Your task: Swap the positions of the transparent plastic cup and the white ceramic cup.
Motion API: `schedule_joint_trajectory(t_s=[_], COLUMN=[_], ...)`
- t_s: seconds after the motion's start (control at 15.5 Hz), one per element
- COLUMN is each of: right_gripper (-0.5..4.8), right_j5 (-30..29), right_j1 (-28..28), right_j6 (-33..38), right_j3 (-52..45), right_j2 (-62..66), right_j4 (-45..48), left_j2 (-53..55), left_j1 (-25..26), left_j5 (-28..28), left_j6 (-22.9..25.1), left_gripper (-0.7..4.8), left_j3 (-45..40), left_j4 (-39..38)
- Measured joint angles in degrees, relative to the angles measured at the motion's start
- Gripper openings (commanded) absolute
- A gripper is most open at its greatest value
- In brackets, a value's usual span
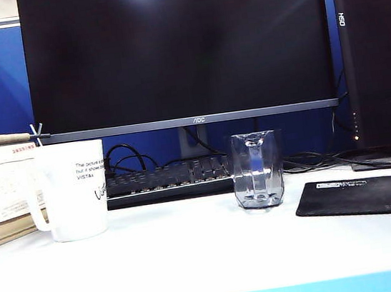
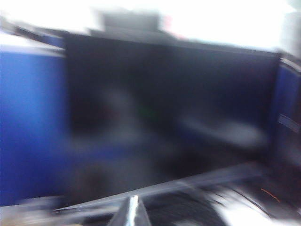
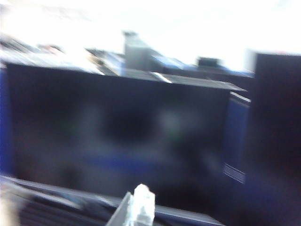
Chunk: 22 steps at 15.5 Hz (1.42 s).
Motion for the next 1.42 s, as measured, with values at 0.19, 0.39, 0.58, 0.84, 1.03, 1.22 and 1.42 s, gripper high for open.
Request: schedule_joint_trajectory(t_s=[0.19, 0.39, 0.58, 0.84, 1.03, 1.22, 1.42], right_gripper=[-0.01, -0.01, -0.01, -0.01, -0.01, -0.01, -0.01], right_j5=[-4.9, -10.0, -13.3, -8.1, -5.7, -4.2, -0.8], right_j1=[0.0, -0.1, 0.2, 0.3, 0.3, 0.3, 0.3], right_j6=[6.4, 12.0, 15.3, 22.8, 31.3, 32.6, 32.5], right_j3=[-9.0, -19.6, -29.3, -45.9, -56.3, -63.3, -64.5], right_j2=[-2.3, -5.7, -6.7, -6.6, -6.6, -6.6, -6.7], right_j4=[5.8, 11.2, 13.7, 18.4, 26.6, 28.6, 18.5], left_j2=[-19.9, -30.0, -28.3, -28.3, -28.3, -28.5, -28.5], left_j1=[0.0, 0.0, -0.1, -0.1, 0.0, -0.1, -0.1], left_j5=[-8.5, -9.7, -5.1, -5.0, -4.8, -4.7, -4.4], left_j6=[0.6, -2.7, -3.8, -14.8, -20.9, -21.1, -21.0], left_gripper=[-0.06, -0.06, -0.06, -0.06, -0.06, -0.06, -0.05], left_j3=[-4.1, -12.3, -21.3, -41.1, -48.5, -50.1, -50.1], left_j4=[-10.3, -17.8, -17.0, -4.4, -1.5, -0.3, -0.2])
